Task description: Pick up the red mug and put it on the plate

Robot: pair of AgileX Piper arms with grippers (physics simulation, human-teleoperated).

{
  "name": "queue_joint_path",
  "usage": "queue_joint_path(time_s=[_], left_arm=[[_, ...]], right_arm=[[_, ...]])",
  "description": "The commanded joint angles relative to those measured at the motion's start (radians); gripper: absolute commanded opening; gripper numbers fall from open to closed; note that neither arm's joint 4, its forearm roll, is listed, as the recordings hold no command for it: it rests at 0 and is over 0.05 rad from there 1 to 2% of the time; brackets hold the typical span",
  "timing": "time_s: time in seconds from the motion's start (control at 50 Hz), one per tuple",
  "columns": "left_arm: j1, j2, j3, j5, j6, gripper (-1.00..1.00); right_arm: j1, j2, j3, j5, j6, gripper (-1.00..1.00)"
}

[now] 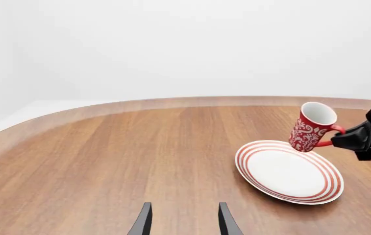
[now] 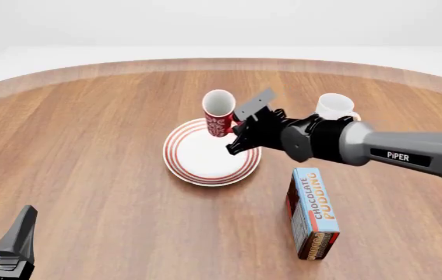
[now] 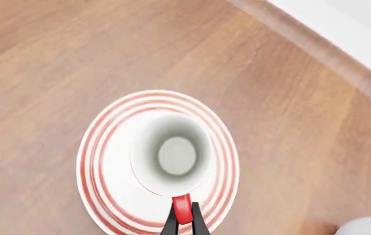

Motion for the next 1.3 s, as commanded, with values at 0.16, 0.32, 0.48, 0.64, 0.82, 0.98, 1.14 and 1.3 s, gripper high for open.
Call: queue_joint_path(time_s=[0.16, 0.32, 0.48, 0.64, 0.82, 0.98, 1.14, 1.3], left_arm=[[0.000, 0.000, 0.000, 0.000, 0.000, 1.00], [0.000, 0.000, 0.000, 0.000, 0.000, 1.00], [0.000, 0.000, 0.000, 0.000, 0.000, 1.00], [0.000, 0.000, 0.000, 0.000, 0.000, 1.00], [0.000, 0.000, 0.000, 0.000, 0.000, 1.00], [0.000, 0.000, 0.000, 0.000, 0.000, 1.00], [0.000, 0.000, 0.000, 0.000, 0.000, 1.00], [0.000, 0.000, 0.000, 0.000, 0.000, 1.00]], right_arm=[[0.011, 0.074, -0.067, -0.006, 0.049, -1.00], [0.007, 0.102, -0.072, -0.018, 0.070, -1.00], [0.005, 0.127, -0.083, -0.022, 0.070, -1.00], [0.005, 0.148, -0.086, -0.026, 0.076, -1.00], [0.000, 0.171, -0.097, -0.032, 0.078, -1.00], [-0.001, 0.182, -0.099, -0.036, 0.079, -1.00], [0.002, 0.191, -0.092, -0.043, 0.084, -1.00], [0.006, 0.197, -0.082, -0.054, 0.090, -1.00]])
